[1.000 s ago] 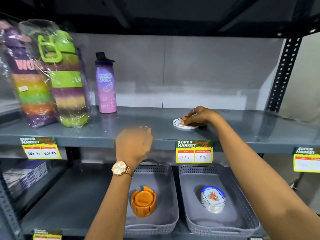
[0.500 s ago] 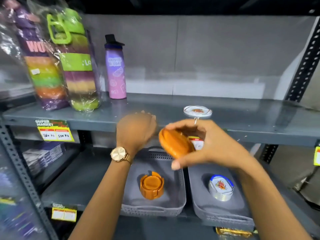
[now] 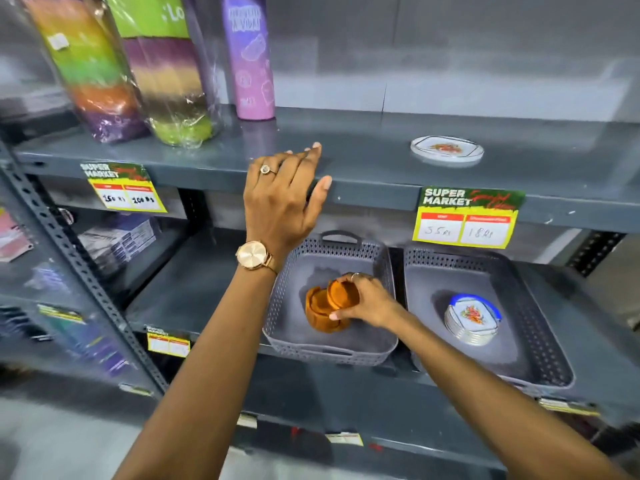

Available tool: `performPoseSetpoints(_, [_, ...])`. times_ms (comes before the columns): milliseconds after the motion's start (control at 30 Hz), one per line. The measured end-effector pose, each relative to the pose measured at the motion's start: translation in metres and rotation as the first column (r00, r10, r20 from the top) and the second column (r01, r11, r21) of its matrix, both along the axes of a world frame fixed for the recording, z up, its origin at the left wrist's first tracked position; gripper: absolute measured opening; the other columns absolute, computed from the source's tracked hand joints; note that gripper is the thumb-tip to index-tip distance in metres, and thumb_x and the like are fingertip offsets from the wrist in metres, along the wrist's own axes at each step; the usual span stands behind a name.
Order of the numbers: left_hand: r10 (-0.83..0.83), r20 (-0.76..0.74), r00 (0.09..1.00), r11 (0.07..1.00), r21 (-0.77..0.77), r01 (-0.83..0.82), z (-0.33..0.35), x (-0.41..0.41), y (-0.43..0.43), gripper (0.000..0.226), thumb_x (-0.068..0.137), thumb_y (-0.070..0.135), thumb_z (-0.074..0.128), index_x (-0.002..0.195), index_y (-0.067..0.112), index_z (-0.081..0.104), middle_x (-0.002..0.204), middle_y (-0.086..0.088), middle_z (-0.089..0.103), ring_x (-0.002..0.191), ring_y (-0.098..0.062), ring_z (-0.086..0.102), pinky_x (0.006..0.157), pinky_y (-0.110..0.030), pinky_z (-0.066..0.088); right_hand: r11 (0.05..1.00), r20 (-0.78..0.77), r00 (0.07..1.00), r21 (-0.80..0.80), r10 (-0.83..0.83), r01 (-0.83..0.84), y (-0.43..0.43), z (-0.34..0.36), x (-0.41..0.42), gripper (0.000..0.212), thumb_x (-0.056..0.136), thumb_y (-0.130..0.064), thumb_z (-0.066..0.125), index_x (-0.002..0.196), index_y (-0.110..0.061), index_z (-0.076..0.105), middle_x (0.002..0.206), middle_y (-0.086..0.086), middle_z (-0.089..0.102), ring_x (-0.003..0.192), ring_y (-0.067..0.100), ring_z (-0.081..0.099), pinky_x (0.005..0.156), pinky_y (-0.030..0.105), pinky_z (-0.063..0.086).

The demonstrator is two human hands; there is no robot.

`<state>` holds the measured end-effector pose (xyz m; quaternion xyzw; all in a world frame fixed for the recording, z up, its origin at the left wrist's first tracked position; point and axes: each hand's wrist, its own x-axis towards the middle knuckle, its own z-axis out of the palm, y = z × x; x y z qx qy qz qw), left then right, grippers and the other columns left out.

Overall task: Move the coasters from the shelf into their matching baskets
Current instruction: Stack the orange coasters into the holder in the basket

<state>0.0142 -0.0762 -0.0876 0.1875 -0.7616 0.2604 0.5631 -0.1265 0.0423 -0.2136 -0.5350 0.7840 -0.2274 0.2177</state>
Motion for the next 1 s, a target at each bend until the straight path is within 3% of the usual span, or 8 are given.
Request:
performPoseSetpoints(267, [-0.052, -0.098, 0.994, 0.998, 0.013, 0.054, -0.006, -0.008, -0.002, 0.054, 0.104, 0.04, 0.029, 0.11, 0.008, 0.071, 0.103, -0.006, 0.073, 0.095, -0.028, 0.066, 0.085, -0.039, 0.039, 0.974, -0.117, 0.976, 0.153, 0.183, -0.165, -0.053, -0.039, -0.01, 0.085, 0.067, -0.052, 0.078, 0.136, -0.014, 0.046, 0.142, 0.011, 0.048, 0.132, 0.03, 0.042, 0.112, 0.04, 0.034])
performPoseSetpoints(500, [-0.071, -0.147, 0.987, 0.997, -0.009, 0.071, -0.007, -0.011, -0.004, 0.053, 0.103, 0.039, 0.03, 0.101, 0.008, 0.073, 0.099, -0.006, 0.073, 0.088, -0.028, 0.066, 0.083, -0.039, 0.04, 0.952, -0.039, 0.967, 0.189, 0.253, -0.241, -0.061, -0.045, -0.015, 0.085, 0.078, -0.045, 0.073, 0.147, -0.019, 0.029, 0.156, 0.009, 0.026, 0.142, 0.03, 0.025, 0.117, 0.044, 0.025])
performPoseSetpoints(667, [-0.073, -0.167, 0.983, 0.997, -0.016, 0.072, -0.008, -0.012, -0.004, 0.054, 0.103, 0.039, 0.03, 0.099, 0.008, 0.073, 0.097, -0.006, 0.073, 0.085, -0.028, 0.065, 0.082, -0.038, 0.04, 0.936, -0.125, 0.944, 0.224, 0.304, -0.272, -0.054, -0.057, -0.017, 0.076, 0.096, -0.047, 0.044, 0.155, -0.014, 0.009, 0.164, 0.011, -0.002, 0.151, 0.029, -0.006, 0.122, 0.043, -0.003])
performPoseSetpoints(767, [-0.074, -0.165, 0.984, 0.997, -0.013, 0.073, -0.009, -0.013, -0.004, 0.053, 0.103, 0.039, 0.03, 0.098, 0.008, 0.073, 0.097, -0.006, 0.073, 0.085, -0.029, 0.065, 0.082, -0.038, 0.04, 0.928, -0.178, 0.928, 0.248, 0.327, -0.279, -0.05, -0.064, -0.018, 0.064, 0.101, -0.042, 0.029, 0.155, -0.015, 0.005, 0.164, 0.007, -0.008, 0.15, 0.029, -0.013, 0.121, 0.045, -0.008])
performPoseSetpoints(1000, [-0.073, -0.15, 0.986, 0.997, -0.012, 0.072, -0.009, -0.012, -0.005, 0.054, 0.103, 0.04, 0.03, 0.098, 0.008, 0.074, 0.098, -0.005, 0.074, 0.088, -0.027, 0.067, 0.084, -0.037, 0.039, 0.962, -0.271, 0.923, 0.085, 0.274, -0.26, -0.042, -0.055, -0.01, 0.059, 0.103, -0.037, 0.026, 0.154, -0.022, -0.001, 0.162, 0.001, -0.014, 0.15, 0.026, -0.015, 0.122, 0.044, -0.009])
